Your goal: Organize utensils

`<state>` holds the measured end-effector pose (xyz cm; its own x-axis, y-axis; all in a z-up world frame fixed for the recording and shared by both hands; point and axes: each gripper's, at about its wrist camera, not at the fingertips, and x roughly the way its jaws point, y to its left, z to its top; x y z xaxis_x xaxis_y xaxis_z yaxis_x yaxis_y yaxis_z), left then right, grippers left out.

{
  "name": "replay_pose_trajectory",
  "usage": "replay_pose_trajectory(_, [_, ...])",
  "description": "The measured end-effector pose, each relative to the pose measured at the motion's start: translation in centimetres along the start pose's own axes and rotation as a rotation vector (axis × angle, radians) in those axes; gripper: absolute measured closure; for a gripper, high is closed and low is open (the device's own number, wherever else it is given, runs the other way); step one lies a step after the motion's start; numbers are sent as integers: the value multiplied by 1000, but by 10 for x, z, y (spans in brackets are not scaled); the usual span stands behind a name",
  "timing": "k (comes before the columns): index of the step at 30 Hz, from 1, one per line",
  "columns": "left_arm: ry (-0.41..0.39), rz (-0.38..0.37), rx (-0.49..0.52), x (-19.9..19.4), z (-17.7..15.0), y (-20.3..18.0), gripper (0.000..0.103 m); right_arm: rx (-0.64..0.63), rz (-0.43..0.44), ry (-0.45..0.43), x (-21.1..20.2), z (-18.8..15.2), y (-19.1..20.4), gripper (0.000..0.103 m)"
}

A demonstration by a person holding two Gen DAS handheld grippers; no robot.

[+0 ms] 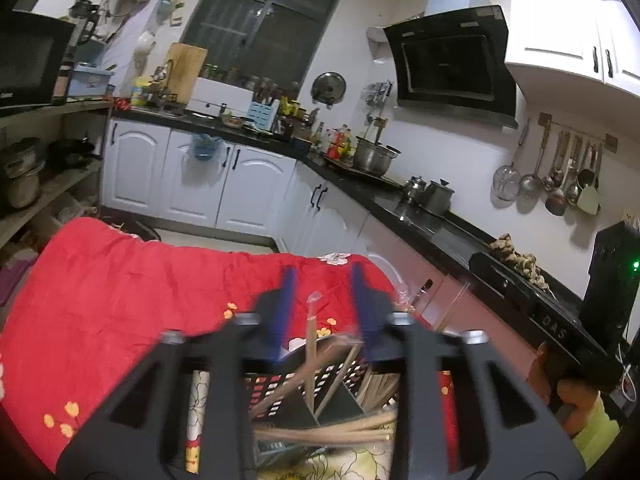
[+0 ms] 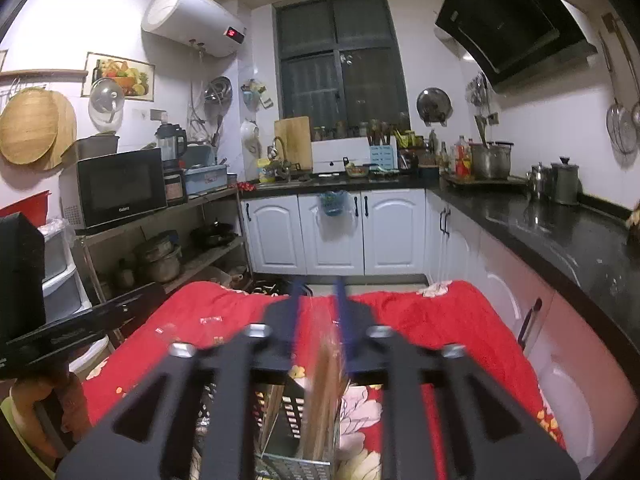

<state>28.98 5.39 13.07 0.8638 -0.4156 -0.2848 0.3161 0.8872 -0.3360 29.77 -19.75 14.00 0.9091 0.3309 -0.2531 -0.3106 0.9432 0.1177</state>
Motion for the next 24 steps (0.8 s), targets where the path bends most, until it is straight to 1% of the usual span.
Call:
replay_pose_trajectory(2, [4,3,-7,-4,0,2,66,-1,1,6,-3,-3,-1,71])
replay_pose_trajectory(4, [14,20,-22,-10,-2,5,54,-2,0,9,-5,-5,-2,69])
replay_pose_trajectory(5, [19,27,-29,-12,-3,7,45,1,3,13,-7,-7,-3,67])
replay_pose_trajectory(7, [23,39,-36,-17,-4,9,40,5,6,18,-11,-10,-5,64])
replay_pose_trajectory(8, [27,49,-40,-21,-6,10,35,7,5,21,-13,-11,-5,63])
replay_pose_trajectory(9, [30,57,-43,-24,-7,11,27,8,4,25,-15,-13,-6,62])
replay_pose_trajectory(12, [33,72,-37,-34,-12,11,16,8,9,32,-23,-18,-6,57])
replay_pose_trajectory(14, [34,90,-30,-41,-15,11,10,10,11,33,-29,-21,-5,51])
replay_pose_trajectory(19, [36,96,-43,-58,-23,13,10,10,21,36,-40,-25,-5,41])
replay_pose_trajectory(24, [29,114,-48,-74,-30,9,10,3,30,43,-55,-34,-2,34])
